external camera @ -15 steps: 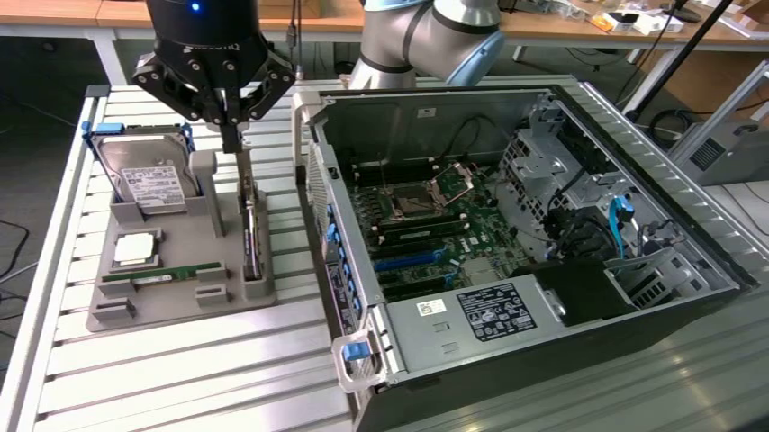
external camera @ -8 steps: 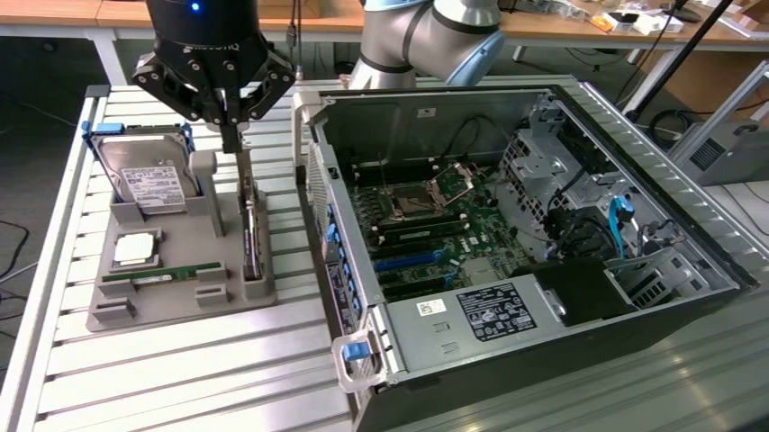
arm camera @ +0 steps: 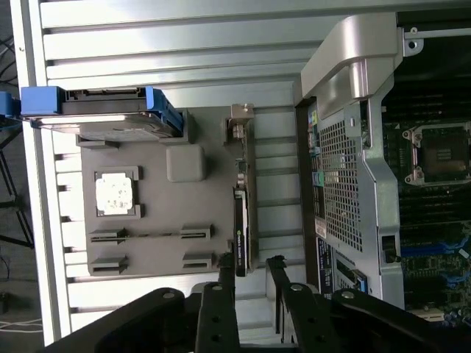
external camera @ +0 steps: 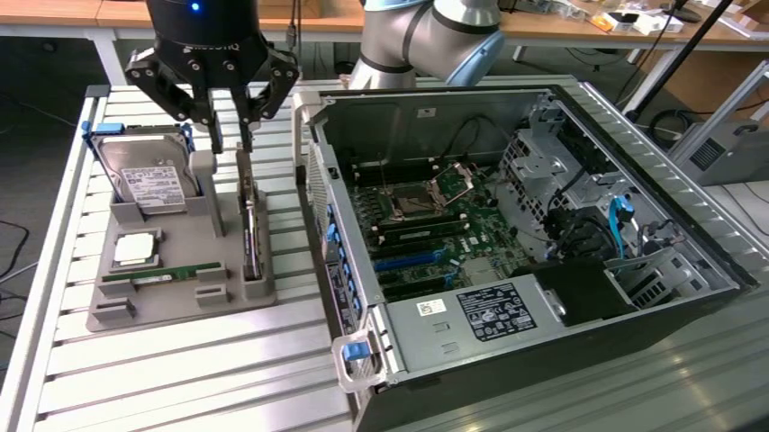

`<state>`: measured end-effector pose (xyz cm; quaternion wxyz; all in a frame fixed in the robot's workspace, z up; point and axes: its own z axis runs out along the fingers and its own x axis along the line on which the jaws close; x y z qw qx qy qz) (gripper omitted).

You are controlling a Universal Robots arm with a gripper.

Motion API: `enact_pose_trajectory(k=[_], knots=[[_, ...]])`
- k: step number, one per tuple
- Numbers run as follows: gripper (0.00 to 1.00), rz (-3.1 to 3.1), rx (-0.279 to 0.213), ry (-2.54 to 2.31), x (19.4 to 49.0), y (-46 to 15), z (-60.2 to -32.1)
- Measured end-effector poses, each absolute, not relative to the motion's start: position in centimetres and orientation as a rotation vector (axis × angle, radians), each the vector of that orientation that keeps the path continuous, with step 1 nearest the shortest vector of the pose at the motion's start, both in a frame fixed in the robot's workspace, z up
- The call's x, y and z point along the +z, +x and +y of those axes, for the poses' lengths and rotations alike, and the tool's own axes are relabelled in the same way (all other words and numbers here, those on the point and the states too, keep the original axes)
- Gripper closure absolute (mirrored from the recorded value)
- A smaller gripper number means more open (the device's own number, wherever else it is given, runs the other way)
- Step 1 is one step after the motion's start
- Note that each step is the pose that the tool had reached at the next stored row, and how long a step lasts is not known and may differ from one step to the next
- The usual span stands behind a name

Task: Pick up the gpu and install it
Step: 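Pick up the gpu and move the gpu toward the slot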

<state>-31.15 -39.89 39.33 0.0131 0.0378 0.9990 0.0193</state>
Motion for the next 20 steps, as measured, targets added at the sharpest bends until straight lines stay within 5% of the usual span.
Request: enact_pose_trajectory(k=[3,20], knots=[[0.52,3.112,0.06,0.118,39.33,-31.15,-39.89],[0.52,3.112,0.06,0.118,39.11,-31.15,-39.89]])
